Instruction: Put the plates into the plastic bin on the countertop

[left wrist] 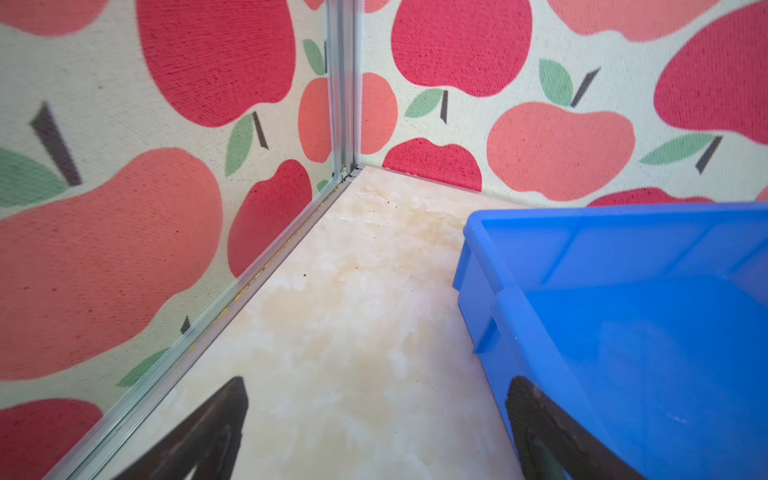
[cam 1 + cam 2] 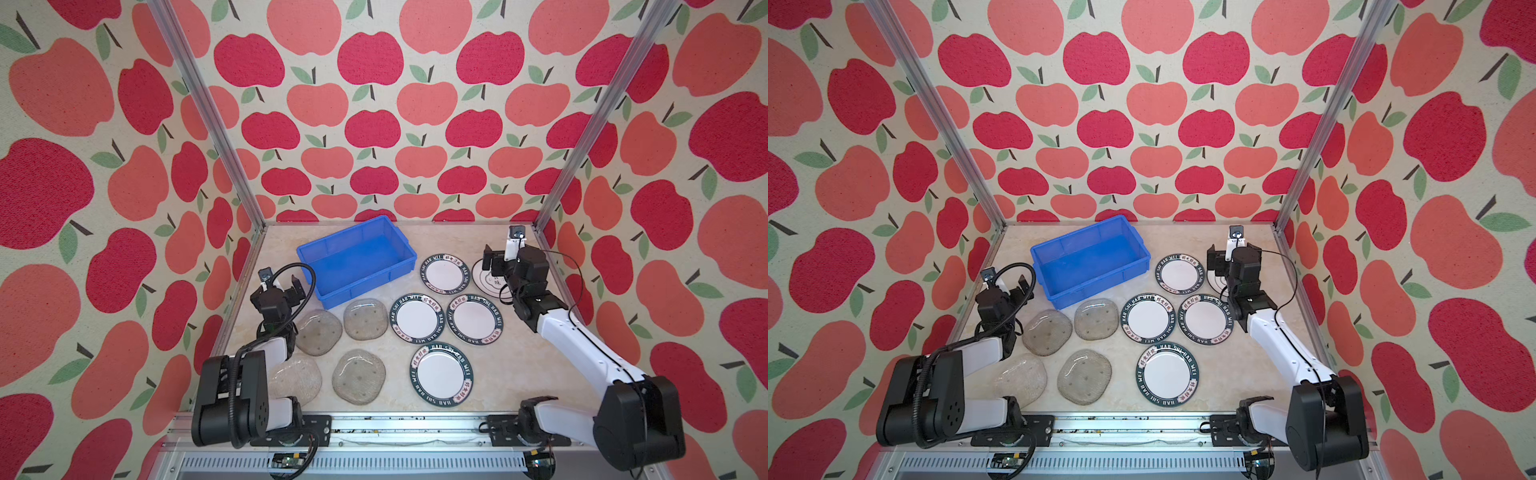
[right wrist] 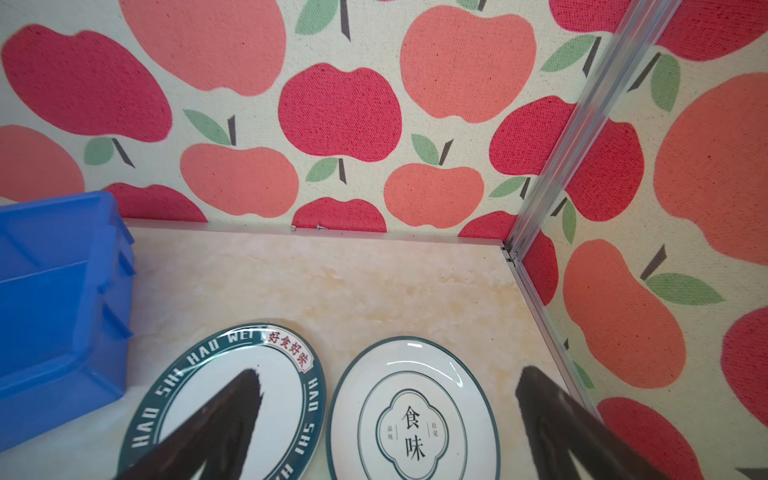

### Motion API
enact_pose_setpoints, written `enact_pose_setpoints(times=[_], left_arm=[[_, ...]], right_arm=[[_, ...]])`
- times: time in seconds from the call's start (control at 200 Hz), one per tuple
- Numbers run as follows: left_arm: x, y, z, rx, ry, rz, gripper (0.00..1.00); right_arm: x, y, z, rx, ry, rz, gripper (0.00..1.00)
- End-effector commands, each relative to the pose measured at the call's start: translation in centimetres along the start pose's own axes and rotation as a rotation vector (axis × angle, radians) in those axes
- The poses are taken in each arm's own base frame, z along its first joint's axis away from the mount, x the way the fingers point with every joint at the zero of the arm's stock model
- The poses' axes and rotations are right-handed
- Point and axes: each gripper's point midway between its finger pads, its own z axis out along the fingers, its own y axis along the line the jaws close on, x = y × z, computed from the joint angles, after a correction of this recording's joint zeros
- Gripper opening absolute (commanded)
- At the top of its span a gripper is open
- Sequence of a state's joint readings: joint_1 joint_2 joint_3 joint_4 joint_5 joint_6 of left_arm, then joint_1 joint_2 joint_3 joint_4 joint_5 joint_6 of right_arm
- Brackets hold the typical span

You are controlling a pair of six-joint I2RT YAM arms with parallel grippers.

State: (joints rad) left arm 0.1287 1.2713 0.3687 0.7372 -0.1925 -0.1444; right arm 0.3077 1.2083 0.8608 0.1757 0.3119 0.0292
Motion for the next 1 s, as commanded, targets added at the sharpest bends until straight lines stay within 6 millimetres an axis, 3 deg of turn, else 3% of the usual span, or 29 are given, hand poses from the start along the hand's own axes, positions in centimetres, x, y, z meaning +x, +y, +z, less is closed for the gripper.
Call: enact_pose_setpoints(times=[0.0,0.155,0.335,0.47,0.545,0.7,0.745,0.851,0.911,0.991], left_arm=[[-1.3,2.2,-2.3,-0.102,0.035,-0.143,0.99],[-4.6,-1.0,-5.8,0.036,0.119,-0.171,0.99],[-3.9,-7.7,-11.3,0.337,0.306,-0.236,0.99],[-1.9,-11.9,-16.4,0.552,0.460,-0.325,0.99],[-0.3,-12.5,-18.8,0.566,0.536,-0.302,1.00],[2.7,-12.3,-22.2,0.557,0.633,-0.254,0.99],[3.4,-12.0,-22.6,0.545,0.649,-0.252,0.99],[4.8,-12.1,-23.0,0.545,0.687,-0.258,0.98],[5.6,-12.3,-23.0,0.546,0.707,-0.254,0.98],[6.3,-12.6,-22.9,0.543,0.720,-0.243,0.97]], right_arm=[[3.8,4.8,-2.0,-0.154,0.214,0.024,1.00],[5.4,12.5,-6.0,-0.429,0.374,-0.047,1.00],[6.8,19.8,-12.5,-0.791,0.559,-0.067,0.99],[8.2,23.9,-16.8,-0.991,0.716,-0.011,0.85],[9.9,25.8,-18.6,-1.057,0.808,-0.019,0.73],[14.5,28.7,-20.7,-1.137,0.974,-0.045,0.62],[15.8,29.4,-21.2,-1.155,1.014,-0.048,0.55],[18.2,30.9,-21.7,-1.178,1.082,-0.073,0.52],[19.3,31.6,-21.8,-1.190,1.118,-0.077,0.39],[20.8,32.4,-21.8,-1.198,1.176,-0.070,0.37]])
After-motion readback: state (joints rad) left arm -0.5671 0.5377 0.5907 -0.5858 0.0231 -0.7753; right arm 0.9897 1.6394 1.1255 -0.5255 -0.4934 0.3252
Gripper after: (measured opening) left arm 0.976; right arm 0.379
